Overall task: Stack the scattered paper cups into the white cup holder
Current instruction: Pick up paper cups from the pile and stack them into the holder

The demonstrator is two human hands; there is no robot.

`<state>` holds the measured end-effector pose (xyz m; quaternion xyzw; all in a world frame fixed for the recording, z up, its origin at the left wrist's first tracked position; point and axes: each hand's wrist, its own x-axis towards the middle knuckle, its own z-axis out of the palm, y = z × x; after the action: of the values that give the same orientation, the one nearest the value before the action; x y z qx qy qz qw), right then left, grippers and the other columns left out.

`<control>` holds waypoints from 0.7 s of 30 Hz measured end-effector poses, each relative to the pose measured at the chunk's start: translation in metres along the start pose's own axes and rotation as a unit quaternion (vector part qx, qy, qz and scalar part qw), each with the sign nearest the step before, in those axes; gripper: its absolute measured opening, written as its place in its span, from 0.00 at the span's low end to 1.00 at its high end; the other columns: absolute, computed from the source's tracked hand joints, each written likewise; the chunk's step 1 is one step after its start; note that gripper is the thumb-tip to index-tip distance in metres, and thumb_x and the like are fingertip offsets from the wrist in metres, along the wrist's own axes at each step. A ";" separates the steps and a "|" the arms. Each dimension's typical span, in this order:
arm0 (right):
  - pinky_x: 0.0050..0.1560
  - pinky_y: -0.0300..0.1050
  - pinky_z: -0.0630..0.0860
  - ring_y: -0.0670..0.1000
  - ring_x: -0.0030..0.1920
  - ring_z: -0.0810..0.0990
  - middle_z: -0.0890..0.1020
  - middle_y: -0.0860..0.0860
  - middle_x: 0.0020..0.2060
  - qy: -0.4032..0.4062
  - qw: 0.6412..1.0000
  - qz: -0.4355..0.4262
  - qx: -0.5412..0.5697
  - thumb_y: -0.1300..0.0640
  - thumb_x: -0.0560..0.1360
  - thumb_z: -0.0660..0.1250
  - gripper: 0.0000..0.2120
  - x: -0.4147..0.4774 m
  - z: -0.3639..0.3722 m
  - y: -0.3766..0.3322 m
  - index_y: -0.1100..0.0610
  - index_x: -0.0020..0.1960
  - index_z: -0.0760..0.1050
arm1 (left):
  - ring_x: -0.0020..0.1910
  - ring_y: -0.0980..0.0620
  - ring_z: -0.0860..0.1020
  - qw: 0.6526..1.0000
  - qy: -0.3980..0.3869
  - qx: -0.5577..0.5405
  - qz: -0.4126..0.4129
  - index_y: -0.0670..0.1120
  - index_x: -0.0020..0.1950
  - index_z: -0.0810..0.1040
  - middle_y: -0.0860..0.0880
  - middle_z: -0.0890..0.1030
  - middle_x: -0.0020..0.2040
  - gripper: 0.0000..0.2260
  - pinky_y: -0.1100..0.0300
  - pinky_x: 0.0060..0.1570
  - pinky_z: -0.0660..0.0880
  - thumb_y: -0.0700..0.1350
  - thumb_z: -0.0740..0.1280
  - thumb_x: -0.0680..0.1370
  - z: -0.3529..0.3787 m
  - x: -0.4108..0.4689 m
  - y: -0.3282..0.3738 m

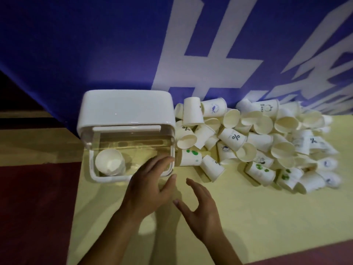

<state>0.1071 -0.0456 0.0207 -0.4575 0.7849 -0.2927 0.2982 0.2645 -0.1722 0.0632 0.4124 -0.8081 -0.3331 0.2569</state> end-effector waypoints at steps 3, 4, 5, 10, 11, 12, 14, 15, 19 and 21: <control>0.65 0.22 0.63 0.32 0.67 0.72 0.77 0.38 0.67 0.016 0.999 0.034 0.008 0.31 0.72 0.71 0.34 -0.014 -0.031 0.031 0.46 0.73 0.74 | 0.68 0.53 0.75 0.989 -0.109 0.079 0.068 0.52 0.74 0.74 0.55 0.74 0.74 0.25 0.56 0.65 0.76 0.55 0.68 0.77 0.047 0.032 0.011; 0.64 0.22 0.62 0.33 0.67 0.72 0.77 0.37 0.67 0.021 0.998 0.050 0.013 0.33 0.73 0.72 0.33 -0.018 -0.041 0.041 0.46 0.73 0.74 | 0.72 0.52 0.73 0.978 -0.153 0.109 0.087 0.53 0.76 0.72 0.54 0.72 0.76 0.27 0.53 0.68 0.74 0.54 0.69 0.77 0.062 0.043 0.013; 0.63 0.21 0.62 0.34 0.67 0.72 0.77 0.36 0.67 0.024 0.997 0.066 0.017 0.34 0.73 0.73 0.32 -0.021 -0.051 0.050 0.45 0.73 0.73 | 0.75 0.51 0.70 0.967 -0.195 0.135 0.097 0.53 0.78 0.69 0.54 0.69 0.78 0.30 0.51 0.72 0.71 0.53 0.70 0.77 0.077 0.054 0.015; 0.64 0.24 0.64 0.35 0.68 0.72 0.76 0.34 0.67 0.040 0.994 0.098 0.028 0.36 0.73 0.73 0.31 -0.028 -0.092 0.090 0.44 0.73 0.73 | 0.79 0.48 0.64 0.900 -0.293 0.272 0.175 0.51 0.80 0.64 0.50 0.66 0.80 0.37 0.49 0.77 0.63 0.48 0.74 0.74 0.137 0.095 0.019; 0.65 0.27 0.65 0.36 0.68 0.73 0.76 0.34 0.66 0.044 0.994 0.100 0.030 0.36 0.74 0.73 0.31 -0.028 -0.100 0.097 0.44 0.73 0.73 | 0.79 0.48 0.63 0.885 -0.306 0.296 0.190 0.51 0.81 0.63 0.50 0.66 0.80 0.37 0.49 0.78 0.62 0.46 0.74 0.73 0.145 0.099 0.020; 0.66 0.31 0.67 0.36 0.68 0.73 0.77 0.35 0.66 0.047 0.993 0.102 0.032 0.36 0.74 0.73 0.31 -0.029 -0.107 0.103 0.44 0.73 0.73 | 0.79 0.47 0.64 0.873 -0.316 0.312 0.201 0.51 0.81 0.63 0.50 0.67 0.79 0.38 0.50 0.78 0.61 0.46 0.74 0.73 0.153 0.101 0.022; 0.67 0.36 0.69 0.37 0.68 0.73 0.77 0.35 0.66 0.052 0.992 0.107 0.034 0.35 0.74 0.72 0.31 -0.029 -0.121 0.115 0.44 0.73 0.73 | 0.77 0.47 0.67 0.863 -0.322 0.322 0.216 0.50 0.80 0.65 0.49 0.69 0.77 0.37 0.51 0.78 0.60 0.45 0.75 0.72 0.163 0.102 0.025; 0.67 0.37 0.69 0.37 0.68 0.73 0.77 0.35 0.66 0.052 0.992 0.109 0.036 0.35 0.74 0.72 0.31 -0.029 -0.128 0.121 0.44 0.73 0.73 | 0.75 0.46 0.70 0.863 -0.317 0.322 0.226 0.49 0.79 0.68 0.48 0.72 0.75 0.37 0.51 0.76 0.62 0.45 0.77 0.71 0.167 0.102 0.025; 0.68 0.38 0.69 0.37 0.67 0.73 0.76 0.35 0.66 0.046 0.991 0.120 0.043 0.36 0.75 0.72 0.30 -0.027 -0.151 0.143 0.43 0.74 0.72 | 0.59 0.45 0.81 0.883 -0.256 0.298 0.255 0.47 0.67 0.78 0.47 0.82 0.60 0.32 0.49 0.62 0.77 0.47 0.80 0.63 0.186 0.099 0.018; 0.68 0.41 0.71 0.39 0.66 0.74 0.77 0.36 0.65 0.053 0.988 0.133 0.053 0.37 0.75 0.72 0.30 -0.024 -0.158 0.154 0.44 0.74 0.73 | 0.57 0.45 0.82 0.909 -0.229 0.266 0.223 0.47 0.65 0.78 0.49 0.83 0.58 0.31 0.51 0.59 0.77 0.48 0.80 0.63 0.190 0.095 0.023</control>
<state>-0.0836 0.0681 0.0160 -0.3163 0.8367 -0.3156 0.3165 0.0714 -0.1798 -0.0292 0.1867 -0.9744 -0.1246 0.0131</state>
